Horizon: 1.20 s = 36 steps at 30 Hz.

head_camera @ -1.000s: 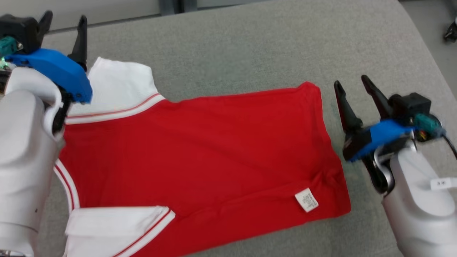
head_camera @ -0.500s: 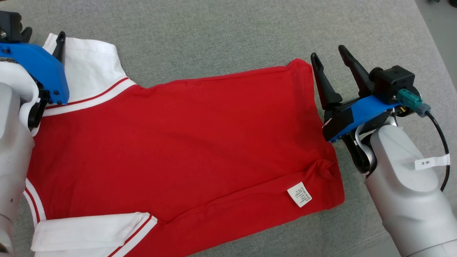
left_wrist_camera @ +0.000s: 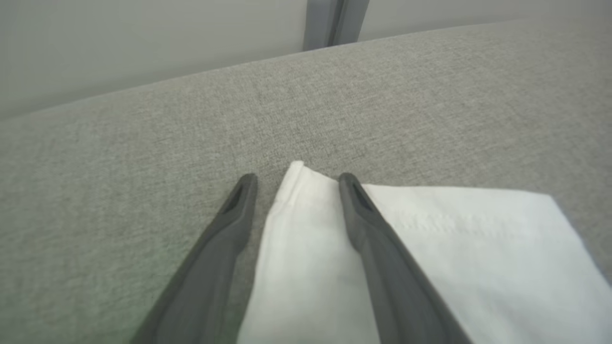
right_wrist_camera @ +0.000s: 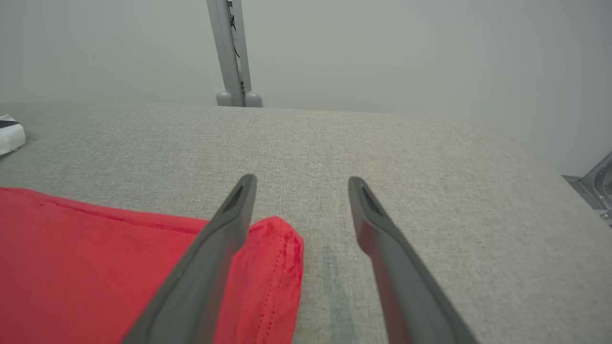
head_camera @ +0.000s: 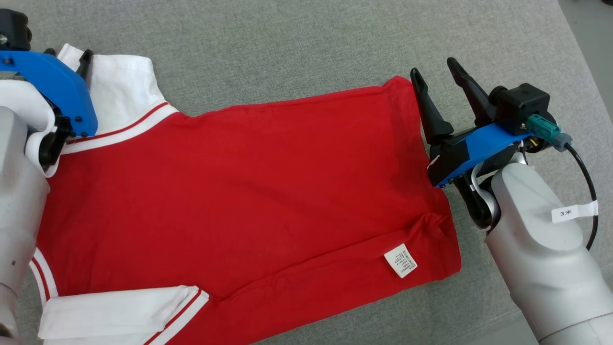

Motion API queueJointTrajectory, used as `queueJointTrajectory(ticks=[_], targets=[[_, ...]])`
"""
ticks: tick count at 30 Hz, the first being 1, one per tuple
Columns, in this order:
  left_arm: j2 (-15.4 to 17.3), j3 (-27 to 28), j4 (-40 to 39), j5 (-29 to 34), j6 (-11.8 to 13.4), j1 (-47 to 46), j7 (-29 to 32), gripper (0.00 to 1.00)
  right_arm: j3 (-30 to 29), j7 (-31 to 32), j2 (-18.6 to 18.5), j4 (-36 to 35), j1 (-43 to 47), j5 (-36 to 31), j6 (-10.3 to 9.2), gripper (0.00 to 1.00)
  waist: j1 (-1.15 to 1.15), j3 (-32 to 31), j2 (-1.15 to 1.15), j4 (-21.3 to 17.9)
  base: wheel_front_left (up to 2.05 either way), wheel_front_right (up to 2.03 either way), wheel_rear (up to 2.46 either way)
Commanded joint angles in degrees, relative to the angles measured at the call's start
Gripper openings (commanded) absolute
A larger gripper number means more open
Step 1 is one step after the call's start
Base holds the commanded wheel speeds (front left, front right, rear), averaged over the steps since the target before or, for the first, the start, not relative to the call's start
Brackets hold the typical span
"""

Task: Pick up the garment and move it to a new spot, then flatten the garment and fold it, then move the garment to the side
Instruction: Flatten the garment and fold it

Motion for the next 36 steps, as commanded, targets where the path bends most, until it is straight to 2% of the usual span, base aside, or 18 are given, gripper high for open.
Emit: queueJointTrajectory(ticks=[1, 5, 14, 29, 30, 31, 32, 36], targets=[[-0.25, -1.11, 0.85, -0.17, -0.05, 1.60, 0.62, 0.00, 0.07, -0.35, -0.30, 0.16, -0.68, 0.30, 0.01, 1.00, 0.01, -0.17, 0.00, 0.07, 0.00, 0.00, 0.00], [-0.03, -1.30, -0.75, -2.54, -0.04, 1.41, -2.82, 0.00, 0.70, -0.33, -0.57, 0.96, 0.66, 2.08, 0.01, 1.00, 0.01, -1.34, 0.00, 0.73, 0.00, 0.00, 0.00], [0.10, -5.56, -4.55, -5.01, -0.04, 2.02, -7.75, 0.00, 3.57, 1.72, -2.53, 4.83, -0.41, 4.71, 0.01, 1.00, 0.01, -3.45, 0.00, 3.32, 0.00, 0.00, 0.00], [-1.05, -12.18, -8.32, -8.43, -0.04, -0.49, -12.91, 0.00, 8.19, 5.86, -2.84, 17.38, -6.57, 6.31, 0.01, 1.00, 0.01, -3.07, 0.00, 7.38, 0.00, 0.00, 0.00], [-1.05, -12.53, -8.37, -8.67, -0.04, -0.55, -13.13, 0.00, 8.68, 6.40, -2.80, 18.21, -6.90, 6.63, 0.01, 0.44, 0.01, -3.07, 0.00, 7.50, 0.00, 0.00, 0.00], [-1.09, -12.92, -8.47, -8.97, -0.04, -0.69, -13.44, 0.00, 9.35, 6.93, -2.93, 18.99, -7.29, 6.69, 0.01, 0.12, 0.01, -3.05, 0.00, 7.65, 0.00, 0.00, 0.00], [-1.12, -13.21, -8.52, -9.15, -0.04, -0.80, -13.68, 0.00, 9.73, 7.13, -3.02, 19.70, -7.61, 6.94, 0.01, 0.00, 0.01, -3.04, 0.00, 7.78, 0.00, 0.00, 0.00], [-1.20, -14.16, -8.57, -10.29, -0.04, -0.86, -15.36, 0.00, 9.84, 5.72, -3.49, 21.65, -8.82, 8.70, 0.00, 0.00, 0.01, -3.44, 0.00, 8.37, 0.00, 0.00, 0.00]])
